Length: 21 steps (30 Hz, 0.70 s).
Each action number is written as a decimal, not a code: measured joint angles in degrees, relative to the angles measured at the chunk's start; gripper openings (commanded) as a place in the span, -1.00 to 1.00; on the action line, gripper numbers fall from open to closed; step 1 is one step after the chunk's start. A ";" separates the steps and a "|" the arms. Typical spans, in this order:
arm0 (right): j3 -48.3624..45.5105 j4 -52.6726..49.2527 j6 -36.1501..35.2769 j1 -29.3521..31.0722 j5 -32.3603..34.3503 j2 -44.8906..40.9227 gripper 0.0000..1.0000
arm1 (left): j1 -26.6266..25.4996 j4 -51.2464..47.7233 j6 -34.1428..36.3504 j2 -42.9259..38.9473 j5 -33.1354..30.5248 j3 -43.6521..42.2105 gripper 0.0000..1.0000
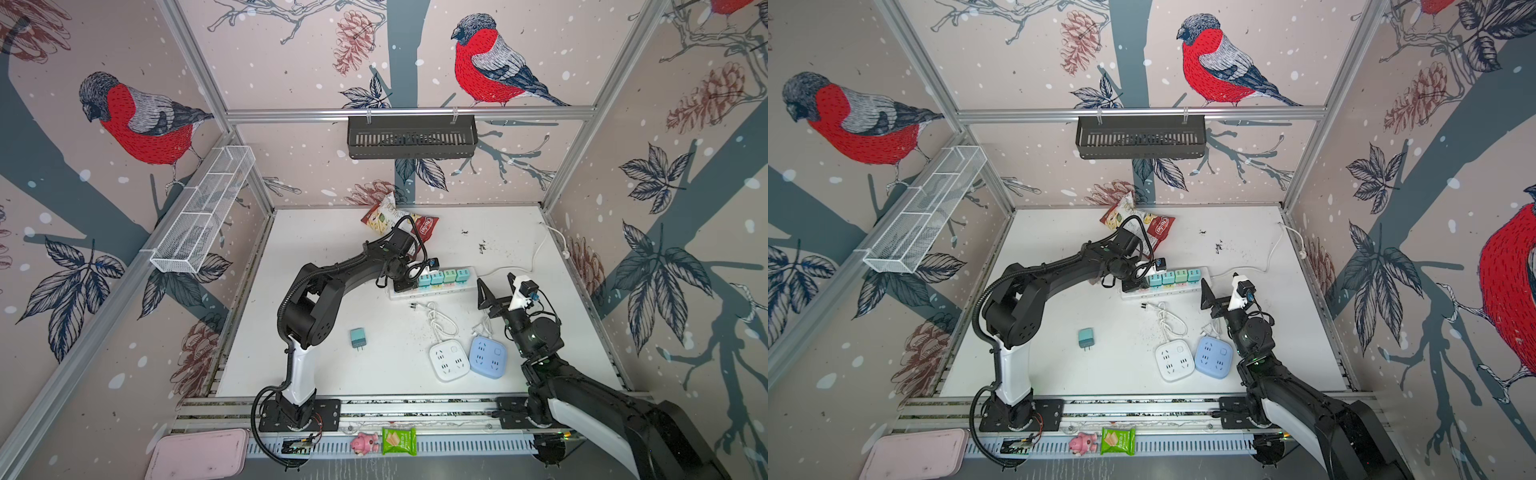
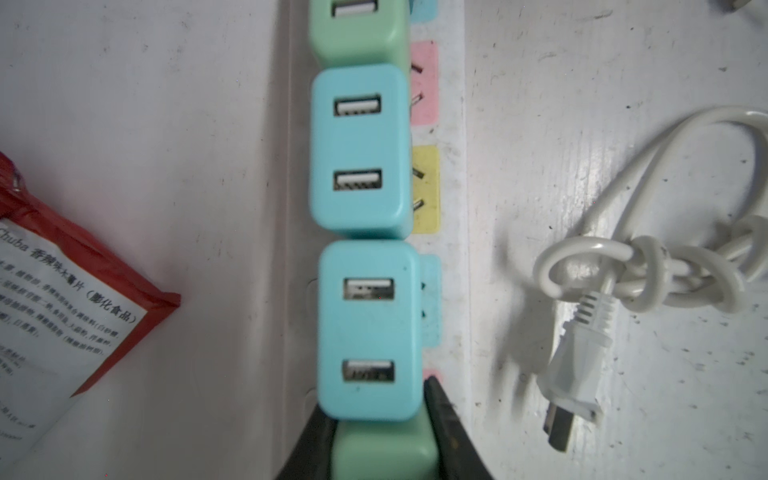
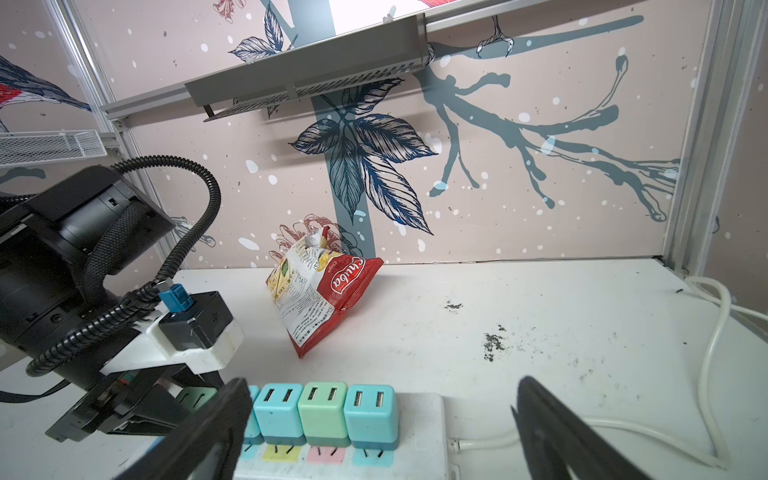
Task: Insert the plug
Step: 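Lower the green adapter with the left gripper into the free socket, then open the left gripper and lift it off the plugged green adapter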
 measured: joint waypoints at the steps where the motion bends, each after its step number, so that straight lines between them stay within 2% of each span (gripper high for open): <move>1: 0.00 0.02 0.00 0.00 0.00 0.02 0.99 | 0.07 -0.17 0.00 0.15 0.20 0.20 -1.00; 7: 0.00 0.00 0.00 -0.02 0.00 0.07 0.99 | 0.20 -1.81 -0.07 1.07 0.90 1.77 -1.00; 8: 0.00 0.02 0.02 -0.07 0.00 0.09 0.99 | 0.20 -2.16 -0.13 1.20 0.85 2.10 -0.98; 9: 0.00 0.02 0.02 -0.09 0.07 0.17 0.99 | 0.20 -2.47 -0.39 1.27 0.74 2.36 -0.83; 10: 0.00 0.00 0.04 -0.11 0.31 0.17 0.99 | 0.20 -2.80 -0.57 1.33 0.61 2.64 -0.52; 11: 0.00 0.02 0.26 -0.11 0.70 0.17 0.99 | 0.20 -2.91 -0.87 1.36 0.46 2.75 0.87; 12: 0.00 0.02 0.44 -0.15 1.27 0.17 0.99 | 0.17 -3.04 -0.90 1.36 0.17 2.89 0.97; 17: 0.00 0.15 2.62 -1.70 4.11 -0.33 0.99 | 0.22 -3.23 -1.84 0.09 -2.54 3.04 0.97; 21: 0.00 0.87 5.09 -3.91 5.64 -1.22 0.99 | 0.15 -1.75 -3.61 -5.90 -3.13 0.81 0.98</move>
